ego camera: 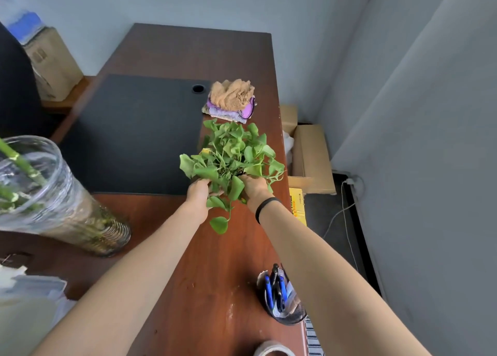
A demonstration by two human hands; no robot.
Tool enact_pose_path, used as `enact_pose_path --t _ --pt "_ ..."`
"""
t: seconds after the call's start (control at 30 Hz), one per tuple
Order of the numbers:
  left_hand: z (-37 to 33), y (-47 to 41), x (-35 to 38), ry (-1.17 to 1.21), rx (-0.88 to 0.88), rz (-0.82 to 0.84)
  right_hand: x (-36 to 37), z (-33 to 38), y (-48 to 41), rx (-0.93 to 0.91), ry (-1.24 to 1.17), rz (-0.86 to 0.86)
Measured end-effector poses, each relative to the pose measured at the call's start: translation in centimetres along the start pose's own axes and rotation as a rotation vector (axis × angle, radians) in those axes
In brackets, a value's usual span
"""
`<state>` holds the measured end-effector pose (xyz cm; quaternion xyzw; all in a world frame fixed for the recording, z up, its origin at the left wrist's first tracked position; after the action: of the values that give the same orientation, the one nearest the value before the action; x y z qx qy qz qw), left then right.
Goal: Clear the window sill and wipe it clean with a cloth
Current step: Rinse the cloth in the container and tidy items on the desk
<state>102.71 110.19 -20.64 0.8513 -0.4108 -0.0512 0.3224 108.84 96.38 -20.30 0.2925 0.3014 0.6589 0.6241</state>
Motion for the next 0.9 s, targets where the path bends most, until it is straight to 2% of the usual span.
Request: enact_pose_path --t 0.13,0.2,0.43,0.6,0.77,0.9 --pt "-0.7 -1.3 3.1 -0.017 0.018 0.058 -0.5 2.2 -0.6 0.009 0.015 0.015" --pt "-0.9 -1.8 4.4 -0.037 0.026 0.07 -1.7 3.3 -1.6 -0.032 -0.007 -0.04" --pt "-1.3 -3.5 8.6 -0.067 0.039 0.113 -3.7 6.1 -3.1 -0.116 0.03 0.029" --pt "-1.4 -4.5 11.7 -0.042 0.054 0.148 -4.9 7.9 -5.0 -0.143 0.029 -0.043" --pt "-1.5 -6.0 13.5 -0.059 0.059 0.161 -5.5 9.2 -6.9 -0.112 0.035 -0.079" --pt "-2.0 -6.8 14.2 -0.042 0.076 0.146 -5.7 9.8 -7.2 -0.088 -0.06 -0.084"
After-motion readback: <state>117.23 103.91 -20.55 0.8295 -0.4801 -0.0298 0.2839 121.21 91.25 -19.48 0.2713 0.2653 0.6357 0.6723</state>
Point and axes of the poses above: each hand's wrist, its own y-axis away from the middle knuckle, its own x-axis out of the palm, z = x × y, the point moved 8 cm from there along -y, towards the middle knuckle, and after that the axes turned 7 degrees about x, right-handed, at the moved point
